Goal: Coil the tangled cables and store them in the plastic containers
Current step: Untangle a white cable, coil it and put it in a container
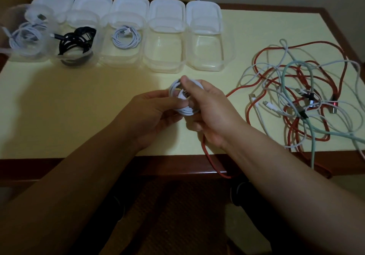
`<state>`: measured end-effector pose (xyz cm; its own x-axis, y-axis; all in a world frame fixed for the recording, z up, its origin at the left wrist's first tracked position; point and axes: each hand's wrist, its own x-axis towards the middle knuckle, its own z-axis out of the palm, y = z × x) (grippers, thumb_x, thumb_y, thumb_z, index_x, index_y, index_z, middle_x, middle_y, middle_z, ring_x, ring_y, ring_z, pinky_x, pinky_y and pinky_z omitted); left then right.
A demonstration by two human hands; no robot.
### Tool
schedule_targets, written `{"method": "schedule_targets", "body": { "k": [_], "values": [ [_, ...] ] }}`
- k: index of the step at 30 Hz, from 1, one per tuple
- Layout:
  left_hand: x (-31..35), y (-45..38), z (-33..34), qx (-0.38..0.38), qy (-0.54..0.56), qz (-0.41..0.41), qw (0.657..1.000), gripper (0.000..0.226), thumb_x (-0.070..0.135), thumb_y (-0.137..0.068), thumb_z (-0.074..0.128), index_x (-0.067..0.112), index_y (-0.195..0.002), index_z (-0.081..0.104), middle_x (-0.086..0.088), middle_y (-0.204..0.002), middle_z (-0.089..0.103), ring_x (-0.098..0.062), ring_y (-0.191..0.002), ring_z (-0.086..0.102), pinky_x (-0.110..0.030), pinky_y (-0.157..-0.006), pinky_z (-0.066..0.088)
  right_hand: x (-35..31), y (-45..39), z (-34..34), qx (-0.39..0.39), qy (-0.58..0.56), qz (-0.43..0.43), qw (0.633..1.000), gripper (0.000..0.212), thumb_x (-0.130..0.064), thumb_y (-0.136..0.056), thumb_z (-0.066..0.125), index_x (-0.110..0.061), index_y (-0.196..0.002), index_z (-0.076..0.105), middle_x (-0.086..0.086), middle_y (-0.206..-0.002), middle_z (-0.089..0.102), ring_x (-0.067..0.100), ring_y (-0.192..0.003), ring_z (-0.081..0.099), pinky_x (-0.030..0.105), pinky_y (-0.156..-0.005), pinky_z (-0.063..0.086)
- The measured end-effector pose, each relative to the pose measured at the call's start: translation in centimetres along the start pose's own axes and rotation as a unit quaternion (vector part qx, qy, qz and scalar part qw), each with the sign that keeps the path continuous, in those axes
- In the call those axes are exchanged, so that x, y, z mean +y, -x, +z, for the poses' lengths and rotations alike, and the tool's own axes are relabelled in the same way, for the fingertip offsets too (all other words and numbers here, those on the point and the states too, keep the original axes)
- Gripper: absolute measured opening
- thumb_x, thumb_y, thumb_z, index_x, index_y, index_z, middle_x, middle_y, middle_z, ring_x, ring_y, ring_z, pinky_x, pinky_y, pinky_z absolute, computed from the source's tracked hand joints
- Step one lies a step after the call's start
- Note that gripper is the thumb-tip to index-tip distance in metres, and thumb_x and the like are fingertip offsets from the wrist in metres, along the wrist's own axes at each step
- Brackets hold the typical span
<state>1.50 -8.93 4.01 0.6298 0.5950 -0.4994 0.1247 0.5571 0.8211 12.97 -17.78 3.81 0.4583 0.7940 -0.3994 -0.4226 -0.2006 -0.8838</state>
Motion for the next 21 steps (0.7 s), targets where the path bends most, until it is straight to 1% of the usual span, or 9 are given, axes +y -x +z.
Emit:
{"method": "schedule_targets", "body": {
  "k": [1, 3, 6, 10, 13, 15, 18, 20, 21],
  "values": [
    [0.1, 0.1, 0.1, 0.006, -0.008, 0.006, 1.000, 0.031, 0.002, -0.079, 0.076, 0.000, -0.109, 0.075, -0.017, -0.105, 0.077, -0.030, -0.103, 0.074, -0.032, -0.090, 0.060, -0.1, 0.0, -0.1, 0.003, 0.005, -0.001, 1.000, 0.027, -0.040, -0.099, 0.069, -0.014, -0.102, 0.066, 0.006, -0.073, 0.052, 0.011, -0.048, 0.042, 0.022, -0.040, 0.025],
    [0.4, 0.3, 0.1, 0.011, -0.020, 0.035, 0.999, 0.020, -0.004, -0.084, 0.072, -0.001, -0.104, 0.076, -0.017, -0.101, 0.078, -0.028, -0.098, 0.076, -0.030, -0.081, 0.062, -0.5, -0.2, -0.3, 0.011, 0.019, -0.003, 1.000, 0.029, -0.041, -0.098, 0.070, -0.016, -0.083, 0.066, 0.002, -0.067, 0.052, 0.012, -0.046, 0.041, 0.021, -0.038, 0.025],
    [0.8, 0.5, -0.1, 0.022, -0.013, 0.056, 0.998, 0.031, -0.008, -0.083, 0.073, -0.001, -0.113, 0.068, -0.017, -0.096, 0.078, -0.025, -0.085, 0.076, -0.024, -0.069, 0.059, -0.7, -0.6, -0.6, -0.011, 0.030, 0.009, 0.999, 0.041, -0.042, -0.098, 0.069, -0.017, -0.068, 0.057, 0.003, -0.064, 0.048, 0.013, -0.041, 0.033, 0.022, -0.040, 0.025],
    [1.2, 0.3, -1.0, -0.013, 0.039, 0.034, 0.999, 0.066, -0.001, -0.071, 0.079, 0.000, -0.132, 0.054, -0.017, -0.103, 0.076, -0.028, -0.090, 0.075, -0.027, -0.073, 0.060, -1.0, -0.8, -0.8, -0.077, 0.023, 0.046, 0.996, 0.043, -0.043, -0.102, 0.062, -0.014, -0.073, 0.050, 0.005, -0.063, 0.043, 0.011, -0.039, 0.031, 0.023, -0.040, 0.026],
    [1.4, 0.2, -1.5, -0.075, 0.057, 0.037, 0.995, 0.061, 0.003, -0.071, 0.076, -0.003, -0.130, 0.058, -0.016, -0.104, 0.074, -0.027, -0.095, 0.072, -0.031, -0.085, 0.057, -1.4, -0.7, -0.4, -0.101, -0.002, 0.086, 0.991, 0.034, -0.044, -0.102, 0.061, -0.013, -0.088, 0.055, 0.003, -0.066, 0.040, 0.009, -0.040, 0.034, 0.021, -0.038, 0.032],
    [1.4, -0.1, -1.8, -0.092, 0.068, 0.044, 0.992, 0.062, -0.002, -0.075, 0.075, -0.008, -0.132, 0.054, -0.019, -0.104, 0.071, -0.030, -0.097, 0.070, -0.034, -0.089, 0.055, -1.6, -0.6, 0.1, -0.098, -0.029, 0.116, 0.988, 0.035, -0.044, -0.101, 0.062, -0.015, -0.082, 0.056, 0.000, -0.064, 0.044, 0.008, -0.040, 0.039, 0.019, -0.037, 0.037],
    [1.6, -0.7, -2.2, -0.088, 0.065, 0.056, 0.992, 0.064, -0.007, -0.073, 0.072, -0.008, -0.134, 0.050, -0.019, -0.104, 0.068, -0.029, -0.096, 0.070, -0.035, -0.084, 0.058, -1.8, -0.3, 0.8, -0.057, -0.033, 0.111, 0.992, 0.032, -0.042, -0.100, 0.065, -0.014, -0.087, 0.062, -0.004, -0.060, 0.052, 0.006, -0.040, 0.043, 0.018, -0.037, 0.041],
    [1.9, -0.7, -2.5, -0.081, 0.016, 0.066, 0.994, 0.061, -0.008, -0.070, 0.075, 0.001, -0.127, 0.055, -0.014, -0.099, 0.072, -0.027, -0.092, 0.072, -0.034, -0.081, 0.060, -1.7, -0.1, 1.2, -0.038, -0.021, 0.081, 0.996, 0.031, -0.043, -0.100, 0.065, -0.012, -0.098, 0.062, 0.001, -0.063, 0.052, 0.007, -0.040, 0.042, 0.018, -0.037, 0.039],
    [2.0, -0.6, -2.6, -0.090, -0.009, 0.066, 0.994, 0.059, -0.006, -0.070, 0.076, 0.002, -0.126, 0.056, -0.014, -0.098, 0.073, -0.027, -0.092, 0.073, -0.035, -0.081, 0.061, -1.5, -0.1, 1.3, -0.028, -0.013, 0.067, 0.997, 0.032, -0.042, -0.100, 0.065, -0.011, -0.095, 0.060, 0.003, -0.063, 0.049, 0.008, -0.039, 0.041, 0.018, -0.036, 0.037]
  ]
}}
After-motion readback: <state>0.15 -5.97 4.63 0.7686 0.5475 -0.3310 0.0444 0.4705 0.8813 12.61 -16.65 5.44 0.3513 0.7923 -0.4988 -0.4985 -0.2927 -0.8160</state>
